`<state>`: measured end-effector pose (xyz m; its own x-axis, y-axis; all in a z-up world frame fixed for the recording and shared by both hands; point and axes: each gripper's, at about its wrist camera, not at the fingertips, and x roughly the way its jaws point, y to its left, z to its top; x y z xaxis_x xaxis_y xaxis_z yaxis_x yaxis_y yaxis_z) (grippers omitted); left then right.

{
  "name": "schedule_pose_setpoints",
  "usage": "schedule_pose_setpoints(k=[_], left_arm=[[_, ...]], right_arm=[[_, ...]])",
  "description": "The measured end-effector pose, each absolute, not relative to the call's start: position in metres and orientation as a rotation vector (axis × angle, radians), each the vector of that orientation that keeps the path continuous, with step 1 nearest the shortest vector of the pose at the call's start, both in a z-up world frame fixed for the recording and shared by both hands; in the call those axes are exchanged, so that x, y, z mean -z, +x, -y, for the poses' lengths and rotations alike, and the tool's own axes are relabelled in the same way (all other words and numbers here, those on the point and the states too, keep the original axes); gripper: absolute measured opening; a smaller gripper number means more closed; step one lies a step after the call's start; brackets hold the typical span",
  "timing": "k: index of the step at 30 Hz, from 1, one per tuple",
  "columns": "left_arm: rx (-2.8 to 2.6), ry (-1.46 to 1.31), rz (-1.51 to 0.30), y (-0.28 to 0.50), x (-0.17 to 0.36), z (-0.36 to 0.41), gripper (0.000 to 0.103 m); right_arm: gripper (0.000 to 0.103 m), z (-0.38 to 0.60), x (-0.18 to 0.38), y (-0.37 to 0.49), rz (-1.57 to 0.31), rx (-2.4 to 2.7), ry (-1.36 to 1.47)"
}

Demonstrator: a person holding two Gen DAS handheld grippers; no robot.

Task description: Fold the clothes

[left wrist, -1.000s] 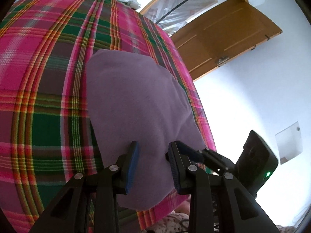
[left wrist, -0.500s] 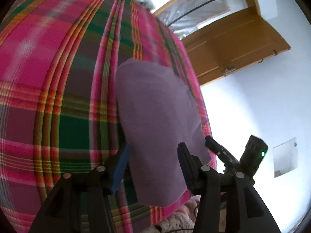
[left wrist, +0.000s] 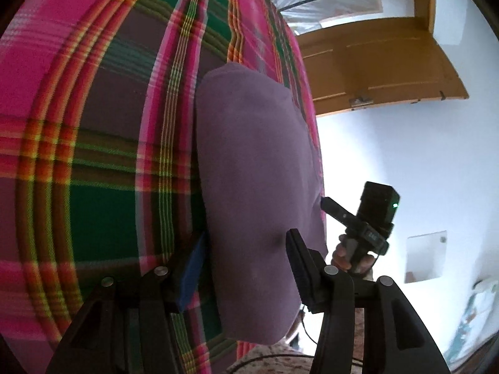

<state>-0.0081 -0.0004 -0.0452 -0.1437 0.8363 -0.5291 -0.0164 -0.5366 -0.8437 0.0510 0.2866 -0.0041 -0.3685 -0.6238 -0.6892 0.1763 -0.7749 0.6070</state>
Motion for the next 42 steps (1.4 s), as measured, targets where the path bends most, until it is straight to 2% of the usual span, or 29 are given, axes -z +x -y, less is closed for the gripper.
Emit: schedule_pose_setpoints(k=[10, 20, 23, 27, 28, 33, 42], left_arm=[[-1.653, -1.500, 1.029, -0.012, 0.052, 0.003, 0.054], [-1.603, -1.501, 1.115, -0.015, 0.056, 0.006, 0.054], [-1.626, -1.527, 1.113, -0.017, 0.058, 0.007, 0.051], [-1.665, -1.548, 1.096, -0.015, 0.055, 0.007, 0.050], [-1.667, -1.552, 1.104, -0.015, 0.056, 0.008, 0.046], [-1.676, -1.556, 1.124, -0.011, 0.058, 0.017, 0.040], [-1.714, -1.540, 1.100, -0.009, 0.050, 0.018, 0.038]], right_arm=[[0.073, -0.282, 0.012, 0.026, 0.710, 1.939, 1.347], [0.072, -0.268, 0.010, 0.022, 0.676, 1.874, 1.349], [0.067, -0.270, 0.013, 0.021, 0.690, 1.886, 1.356], [0.053, -0.275, 0.017, 0.023, 0.718, 1.917, 1.366], [0.048, -0.276, 0.018, 0.023, 0.726, 1.924, 1.368], [0.040, -0.278, 0.019, 0.024, 0.734, 1.949, 1.370], [0.029, -0.262, 0.007, 0.033, 0.535, 2.101, 1.353]])
